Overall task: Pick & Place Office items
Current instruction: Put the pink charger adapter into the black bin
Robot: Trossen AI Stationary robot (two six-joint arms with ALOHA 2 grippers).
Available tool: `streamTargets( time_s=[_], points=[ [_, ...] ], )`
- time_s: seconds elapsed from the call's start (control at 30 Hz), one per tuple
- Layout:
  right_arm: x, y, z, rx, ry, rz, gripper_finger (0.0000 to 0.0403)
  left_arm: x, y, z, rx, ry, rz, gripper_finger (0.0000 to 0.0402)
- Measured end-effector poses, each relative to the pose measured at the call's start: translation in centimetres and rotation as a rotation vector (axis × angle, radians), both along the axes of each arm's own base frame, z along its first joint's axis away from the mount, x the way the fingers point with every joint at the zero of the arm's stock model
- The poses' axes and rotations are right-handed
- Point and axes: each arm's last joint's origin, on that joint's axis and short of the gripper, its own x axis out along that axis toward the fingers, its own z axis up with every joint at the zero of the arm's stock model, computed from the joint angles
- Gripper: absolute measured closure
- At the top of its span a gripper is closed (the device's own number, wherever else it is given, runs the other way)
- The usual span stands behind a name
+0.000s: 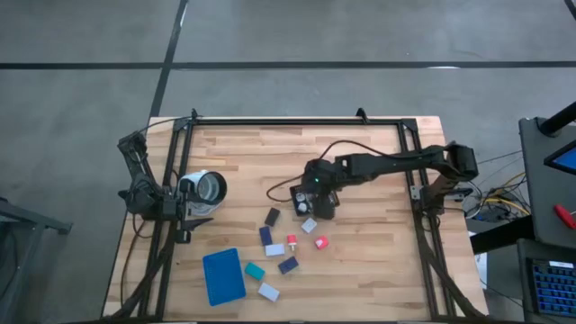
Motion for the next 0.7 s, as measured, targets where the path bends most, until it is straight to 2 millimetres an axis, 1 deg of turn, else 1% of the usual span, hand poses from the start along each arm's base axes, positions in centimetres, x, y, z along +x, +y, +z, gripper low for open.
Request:
streamTargets(
  time_s=[0.17,0.37,0.47,0.6,0.7],
  points=[
    [-0.6,3.6,1.7,0.03,-0.047,0.052,0.0202,0.0,0.0,0.0,0.0,0.0,0.0,0.0177],
    [-1.7,7.6,2.2,0.058,-0.065,0.139,0.0202,0.0,0.0,0.0,0.0,0.0,0.0,0.0177],
    [-1.9,9.0,2.1,0.062,-0.076,0.185,0.0202,0.0,0.0,0.0,-0.001,0.0,0.0,0.0177],
    [-2.2,10.4,1.6,0.048,-0.07,0.249,0.0202,0.0,0.0,0.0,-0.001,0.0,0.001,0.0177],
    [-2.4,11.0,1.0,0.081,-0.045,0.214,0.0202,0.0,0.0,0.0,-0.001,0.0,0.0,0.0177]
  ],
)
